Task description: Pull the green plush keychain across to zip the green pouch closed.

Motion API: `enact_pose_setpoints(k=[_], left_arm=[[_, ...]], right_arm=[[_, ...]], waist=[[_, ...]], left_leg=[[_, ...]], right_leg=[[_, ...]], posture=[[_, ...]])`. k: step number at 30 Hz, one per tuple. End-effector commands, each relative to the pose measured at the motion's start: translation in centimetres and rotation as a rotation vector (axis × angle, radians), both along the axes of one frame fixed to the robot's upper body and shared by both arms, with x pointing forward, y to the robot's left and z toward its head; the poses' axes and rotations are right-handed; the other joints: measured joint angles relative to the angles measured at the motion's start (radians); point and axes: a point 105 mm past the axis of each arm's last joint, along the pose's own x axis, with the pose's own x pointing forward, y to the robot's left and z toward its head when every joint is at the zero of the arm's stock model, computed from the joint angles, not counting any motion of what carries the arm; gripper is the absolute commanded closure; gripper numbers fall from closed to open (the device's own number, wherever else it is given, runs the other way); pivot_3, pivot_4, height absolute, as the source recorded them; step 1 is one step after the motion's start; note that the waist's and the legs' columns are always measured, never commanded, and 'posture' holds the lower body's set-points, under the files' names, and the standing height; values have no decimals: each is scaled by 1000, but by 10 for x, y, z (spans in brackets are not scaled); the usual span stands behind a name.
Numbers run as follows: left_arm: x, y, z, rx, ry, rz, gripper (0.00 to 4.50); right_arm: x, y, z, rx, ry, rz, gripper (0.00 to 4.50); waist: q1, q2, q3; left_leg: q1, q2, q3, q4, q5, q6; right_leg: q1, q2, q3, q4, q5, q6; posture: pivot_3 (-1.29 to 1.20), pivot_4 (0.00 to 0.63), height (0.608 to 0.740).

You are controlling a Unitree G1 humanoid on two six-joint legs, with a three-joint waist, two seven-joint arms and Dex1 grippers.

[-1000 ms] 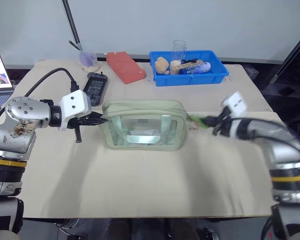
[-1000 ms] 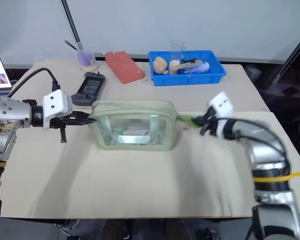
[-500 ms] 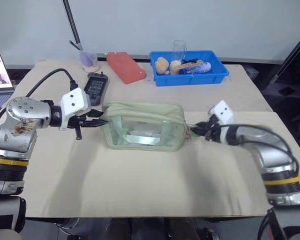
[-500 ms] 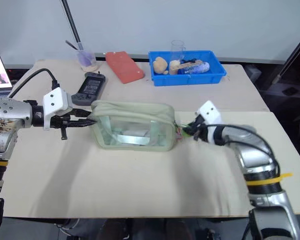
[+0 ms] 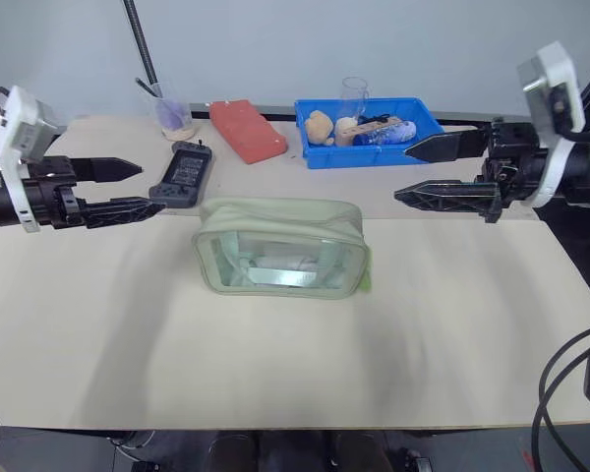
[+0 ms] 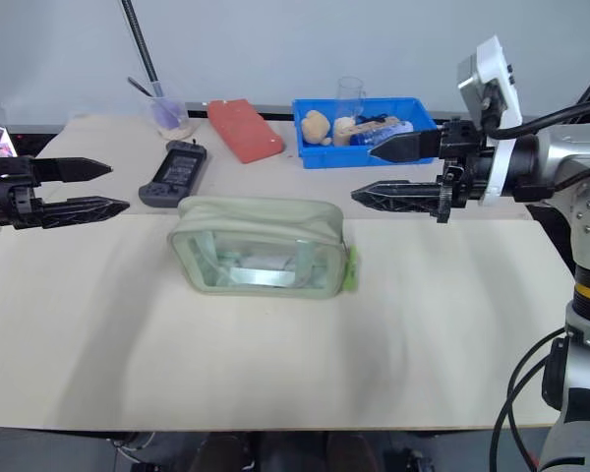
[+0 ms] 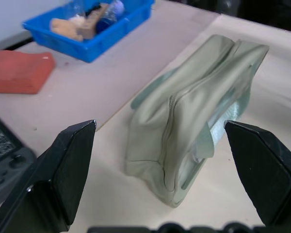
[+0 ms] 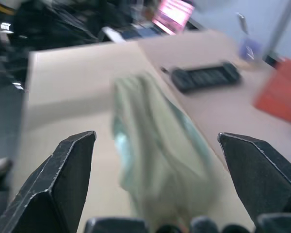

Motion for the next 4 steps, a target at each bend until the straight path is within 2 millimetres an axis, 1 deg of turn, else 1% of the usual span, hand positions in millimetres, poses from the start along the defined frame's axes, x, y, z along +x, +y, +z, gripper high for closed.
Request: enact_pose_setpoints(k=[1,3,4], left_arm=[[-5,-1,16,4,-69,11,0],[-5,-2,15,18,-64,7,0],[-2,-1,16,22,-83,22,0]], right_arm=[[-2,-2,5,4,-51,-23,12],[-1,-2,4,6,-58,-35,12],[2,-3,5,12,-68,-49,12]], waist=[[3,0,0],[4,0,0],[4,0,0]], left_leg=[[0,0,0,0,0,0],[0,-1,1,0,0,0],[0,-1,1,0,0,0]], right_leg=[[0,-1,0,0,0,0],[0,-1,0,0,1,-1],[0,-1,0,0,2,-4]], posture=[[0,150,740],[0,150,740],[0,150,740]])
